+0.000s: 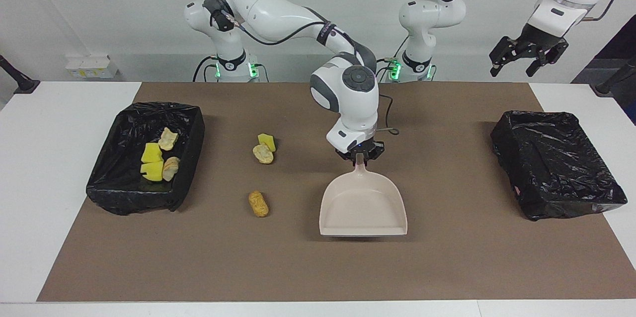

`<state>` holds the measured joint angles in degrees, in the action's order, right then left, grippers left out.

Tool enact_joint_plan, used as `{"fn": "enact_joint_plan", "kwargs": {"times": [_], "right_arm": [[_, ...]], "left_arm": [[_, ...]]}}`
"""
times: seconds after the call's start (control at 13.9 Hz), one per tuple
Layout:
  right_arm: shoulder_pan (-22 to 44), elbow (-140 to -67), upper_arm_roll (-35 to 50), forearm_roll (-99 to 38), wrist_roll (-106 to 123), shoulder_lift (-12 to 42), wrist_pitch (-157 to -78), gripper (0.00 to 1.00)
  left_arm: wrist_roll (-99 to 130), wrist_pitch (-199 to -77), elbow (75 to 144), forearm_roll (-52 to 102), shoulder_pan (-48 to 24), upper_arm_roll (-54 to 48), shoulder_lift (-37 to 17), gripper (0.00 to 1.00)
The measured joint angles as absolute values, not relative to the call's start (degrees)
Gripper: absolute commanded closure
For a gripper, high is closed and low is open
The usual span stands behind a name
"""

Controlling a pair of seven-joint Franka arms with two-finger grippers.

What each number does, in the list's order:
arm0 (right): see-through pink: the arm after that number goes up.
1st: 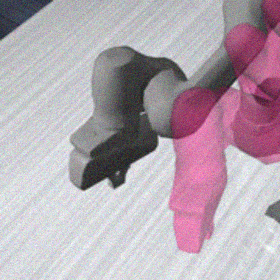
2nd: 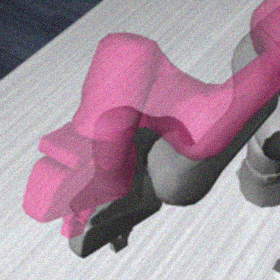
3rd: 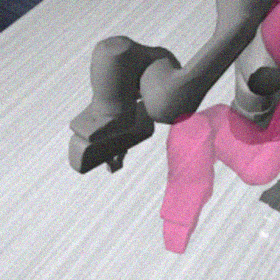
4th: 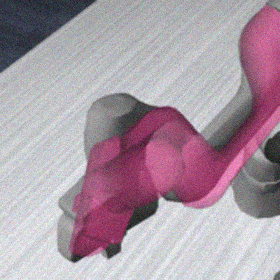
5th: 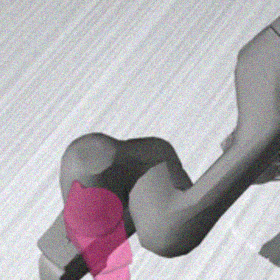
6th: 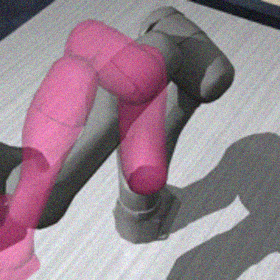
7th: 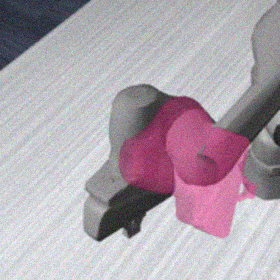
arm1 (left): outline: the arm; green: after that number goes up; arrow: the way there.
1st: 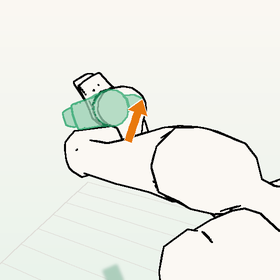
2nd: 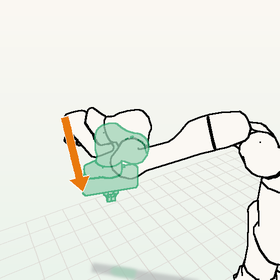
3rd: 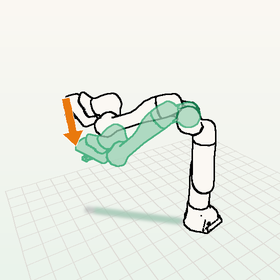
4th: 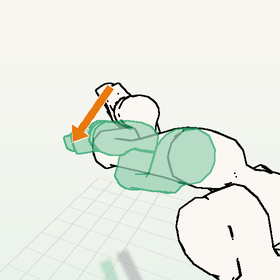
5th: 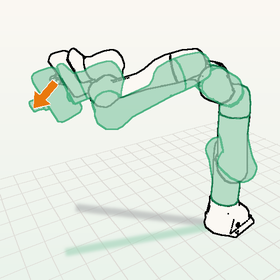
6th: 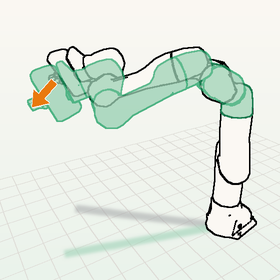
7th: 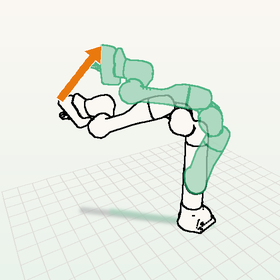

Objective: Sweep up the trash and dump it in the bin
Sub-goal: 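Carry the empty dustpan with the right gripper back to the table center, then lower the dustpan onto the table and release it with the right gripper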

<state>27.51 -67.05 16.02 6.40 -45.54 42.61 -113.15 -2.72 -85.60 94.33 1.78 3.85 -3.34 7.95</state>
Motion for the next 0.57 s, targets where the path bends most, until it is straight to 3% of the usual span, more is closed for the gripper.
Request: {"fn": "enact_joint_plan", "kwargs": {"times": [0.22, 0.43, 0.57], "right_arm": [[27.8, -67.0, 16.2, 6.4, -45.5, 43.2, -113.2, 0.78], [27.8, -67.0, 16.2, 6.2, -45.5, 43.3, -113.1, 0.48], [27.7, -67.0, 16.2, 6.0, -45.5, 43.3, -113.1, 0.40]], "left_arm": [[-2.7, -85.6, 94.3, 1.8, 3.9, -3.3, 8.0, 0.00], [-2.7, -85.6, 94.3, 1.8, 3.9, -3.3, 8.0, 0.00], [-2.7, -85.6, 94.3, 1.8, 3.9, -3.3, 8.0, 0.00]]}}
